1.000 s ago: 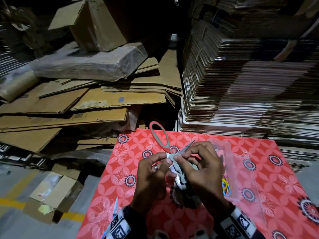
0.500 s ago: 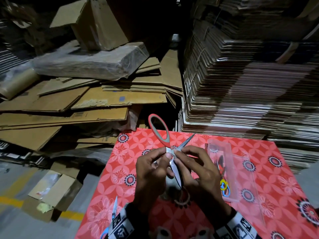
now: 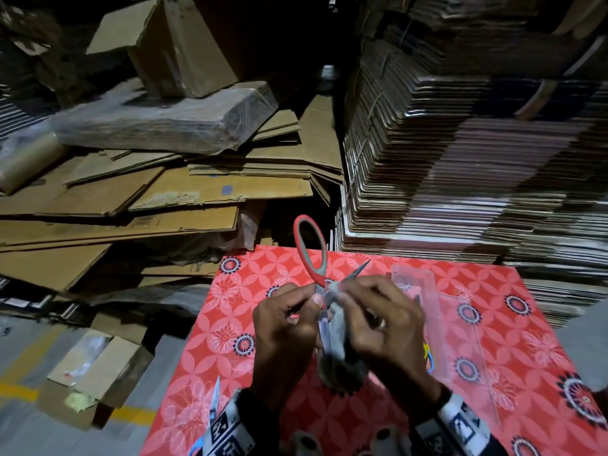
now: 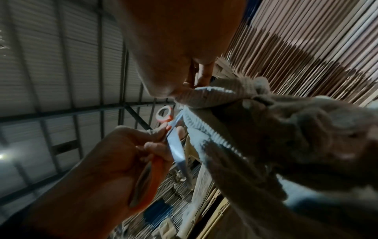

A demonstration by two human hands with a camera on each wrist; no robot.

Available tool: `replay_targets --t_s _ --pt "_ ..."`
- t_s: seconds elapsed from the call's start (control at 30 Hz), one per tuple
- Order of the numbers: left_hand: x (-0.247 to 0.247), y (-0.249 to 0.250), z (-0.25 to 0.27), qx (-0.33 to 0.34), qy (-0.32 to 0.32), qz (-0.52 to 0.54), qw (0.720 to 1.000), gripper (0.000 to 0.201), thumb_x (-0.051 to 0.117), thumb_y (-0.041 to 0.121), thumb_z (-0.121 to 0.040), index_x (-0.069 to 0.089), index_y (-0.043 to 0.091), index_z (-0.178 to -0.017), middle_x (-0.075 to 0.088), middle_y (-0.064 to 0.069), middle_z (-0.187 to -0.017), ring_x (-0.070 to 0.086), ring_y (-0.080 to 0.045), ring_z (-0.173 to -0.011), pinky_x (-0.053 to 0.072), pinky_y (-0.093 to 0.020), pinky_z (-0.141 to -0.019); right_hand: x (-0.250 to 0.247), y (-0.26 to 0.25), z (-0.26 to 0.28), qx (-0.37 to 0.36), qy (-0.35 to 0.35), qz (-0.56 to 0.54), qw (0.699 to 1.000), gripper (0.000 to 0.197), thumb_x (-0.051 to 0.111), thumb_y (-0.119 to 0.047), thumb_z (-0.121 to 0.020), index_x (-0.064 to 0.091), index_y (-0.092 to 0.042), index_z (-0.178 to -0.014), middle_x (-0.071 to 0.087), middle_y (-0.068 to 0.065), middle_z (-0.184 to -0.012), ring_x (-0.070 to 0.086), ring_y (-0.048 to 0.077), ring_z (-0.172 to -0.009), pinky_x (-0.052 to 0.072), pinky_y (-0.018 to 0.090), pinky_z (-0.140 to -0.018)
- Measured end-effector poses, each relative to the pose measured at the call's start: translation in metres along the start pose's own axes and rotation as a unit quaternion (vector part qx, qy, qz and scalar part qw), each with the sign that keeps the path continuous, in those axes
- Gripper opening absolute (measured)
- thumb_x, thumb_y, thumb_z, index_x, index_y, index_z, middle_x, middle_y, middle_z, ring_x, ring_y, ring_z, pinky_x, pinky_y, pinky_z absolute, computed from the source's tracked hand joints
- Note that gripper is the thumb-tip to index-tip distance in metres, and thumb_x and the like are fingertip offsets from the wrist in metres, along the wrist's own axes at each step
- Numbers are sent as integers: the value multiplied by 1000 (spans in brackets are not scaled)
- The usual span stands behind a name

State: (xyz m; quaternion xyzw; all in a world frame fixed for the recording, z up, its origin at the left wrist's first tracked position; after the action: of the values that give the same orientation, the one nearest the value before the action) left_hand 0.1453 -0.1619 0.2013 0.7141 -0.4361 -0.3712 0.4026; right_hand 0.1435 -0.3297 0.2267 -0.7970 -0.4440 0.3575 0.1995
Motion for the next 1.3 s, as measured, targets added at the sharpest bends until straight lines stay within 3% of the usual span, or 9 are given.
replay_targets --t_s 0.1,0.23,0.37,0.63,0.83,1.0,1.07,1.2,1.3 --pt "0 -3 0 -6 11 5 1000 24 62 24 -89 69 12 -70 55 -3 -65 55 -20 -64 42 -36 -61 8 -8 6 0 -24 -20 1000 15 74 -5 -86 83 -15 -93 71 -9 -91 64 -5 -86 45 8 -76" --pt "2 -4 1 -17 3 1 1000 26 64 17 -89 72 29 -67 54 5 -63 50 -4 -62 38 -22 -59 -1 17 -13 49 -22 -39 998 18 81 -2 -87 84 -18 -95 71 -10 -87 67 1 -81 47 12 -69" --pt "2 -8 -1 -18 19 9 1000 21 63 17 -89 72 10 -72 54 -1 -65 54 -16 -61 42 -32 -58 5 5 -4 32 3 0 999 17 77 -1 -88 83 -14 -96 69 -9 -89 61 -8 -81 43 7 -74" --pt "-4 -5 0 11 4 4 1000 26 65 16 -91 65 20 -66 51 4 -64 52 -13 -63 40 -29 -60 -10 19 -24 48 14 12 999 19 81 -3 -88 84 -18 -100 73 -5 -88 67 4 -80 53 25 -69" --pt "-9 -12 -6 13 -7 30 999 25 64 11 -91 66 18 -66 46 9 -62 47 -6 -61 35 -23 -60 23 -16 7 29 -39 21 999 18 78 0 -88 82 -16 -96 70 -9 -92 64 -7 -87 45 8 -78" --pt "-17 -22 -9 5 -23 42 999 23 64 23 -94 70 19 -73 49 -1 -62 56 -29 -55 42 -36 -53 -2 14 -22 83 60 32 994 16 80 -6 -89 83 -19 -98 73 -6 -86 67 3 -78 55 32 -71" --pt "-19 -27 -12 -14 -30 64 997 25 62 32 -95 70 28 -71 47 6 -63 56 -33 -47 43 -38 -50 9 0 -15 70 51 41 995 13 77 -8 -91 83 -18 -98 73 -5 -89 68 5 -83 55 29 -74" --pt "-28 -28 -14 0 -48 52 997 26 62 25 -93 66 34 -68 52 11 -60 55 -21 -52 41 -30 -57 39 -29 11 34 -5 42 999 15 76 -5 -89 83 -15 -97 72 -4 -92 64 -5 -87 47 11 -77" --pt "-38 -30 -12 5 -52 32 998 26 64 19 -90 67 27 -65 53 11 -61 52 -11 -58 39 -27 -59 19 -5 -4 77 50 52 994 15 80 -6 -90 84 -19 -99 74 -7 -91 67 0 -84 56 27 -77"
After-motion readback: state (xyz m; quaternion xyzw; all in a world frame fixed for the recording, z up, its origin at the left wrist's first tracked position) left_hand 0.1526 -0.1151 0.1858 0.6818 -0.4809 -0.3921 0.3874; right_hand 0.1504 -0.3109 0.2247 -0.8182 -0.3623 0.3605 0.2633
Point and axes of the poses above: each hand's wrist, its own z-axis away from the middle knuckle, its own x-axis out of the palm, y = z × x, the point moved 8 cm from there along -z, towards the middle knuckle
